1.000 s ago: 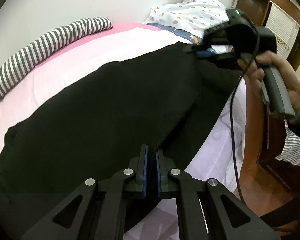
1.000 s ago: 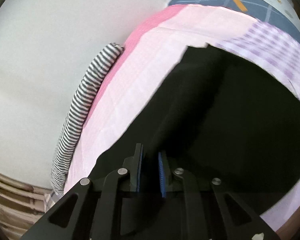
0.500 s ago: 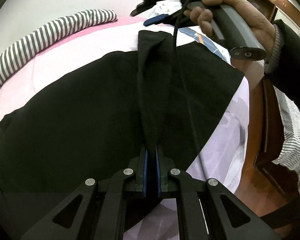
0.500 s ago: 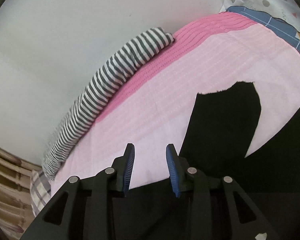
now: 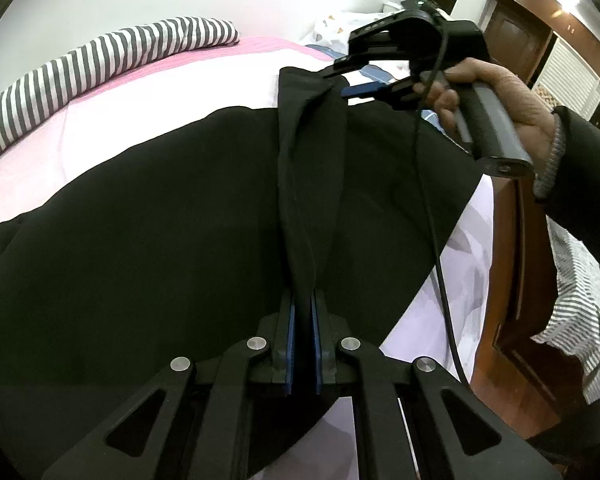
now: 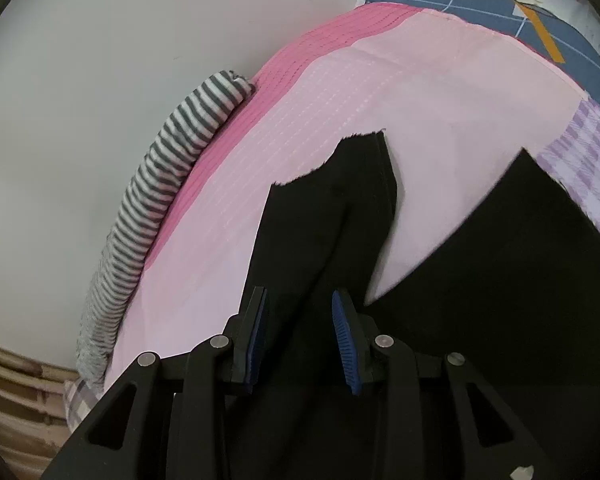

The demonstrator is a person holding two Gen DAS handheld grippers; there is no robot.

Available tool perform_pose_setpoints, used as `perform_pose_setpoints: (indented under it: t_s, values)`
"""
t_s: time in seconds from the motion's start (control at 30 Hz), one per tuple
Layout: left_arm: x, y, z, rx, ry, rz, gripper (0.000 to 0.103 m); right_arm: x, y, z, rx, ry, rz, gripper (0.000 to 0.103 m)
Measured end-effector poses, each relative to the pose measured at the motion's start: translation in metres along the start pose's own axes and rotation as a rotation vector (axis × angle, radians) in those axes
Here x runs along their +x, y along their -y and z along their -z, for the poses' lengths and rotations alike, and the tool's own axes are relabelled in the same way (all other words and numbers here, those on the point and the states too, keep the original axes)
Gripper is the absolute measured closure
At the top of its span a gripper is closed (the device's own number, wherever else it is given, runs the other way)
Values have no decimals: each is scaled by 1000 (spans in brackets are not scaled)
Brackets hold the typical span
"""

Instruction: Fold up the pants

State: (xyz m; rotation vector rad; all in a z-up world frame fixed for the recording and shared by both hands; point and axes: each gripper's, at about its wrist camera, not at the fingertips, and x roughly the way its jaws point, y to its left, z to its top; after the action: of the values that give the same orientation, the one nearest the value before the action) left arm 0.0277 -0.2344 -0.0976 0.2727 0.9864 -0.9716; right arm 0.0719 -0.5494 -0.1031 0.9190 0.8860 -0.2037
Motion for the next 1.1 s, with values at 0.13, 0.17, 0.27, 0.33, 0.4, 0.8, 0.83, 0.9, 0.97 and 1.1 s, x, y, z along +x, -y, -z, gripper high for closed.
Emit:
perform_pose_setpoints:
  t_s: [0.13, 0.17, 0.27, 0.33, 0.4, 0.8, 0.83, 0.9, 0.97, 1.1]
  values:
    - [2, -1, -1, -11, 0, 5, 96, 10, 0, -13, 23, 23, 5, 77]
    - [2, -1, -1, -11, 1, 5, 96, 13, 2, -16, 34, 22, -4, 80]
    - [2, -1, -1, -10, 1, 5, 96, 20, 3, -26, 57, 22, -25, 91]
    - [2, 0, -1, -7, 1, 1, 96, 20, -1, -31, 38, 33, -22, 94]
    - [2, 1, -1, -5, 0, -3, 96, 18, -5, -34, 32, 33, -28, 98]
    - [-6, 10, -2, 60, 29, -54, 96, -100, 13, -11, -13, 197, 57, 99]
    - [-6, 12, -2, 67, 30, -53, 96, -113, 21, -6, -6, 210, 72, 99]
    - [-7, 17, -2, 92, 33, -62, 96, -136, 41, 7, 28, 226, 86, 100]
    - [-8, 25, 0, 140, 40, -93, 96, -151, 58, 22, 58, 234, 115, 100]
    - [-4, 27, 2, 165, 26, -111, 95, -165, 90, 52, 128, 228, 159, 100]
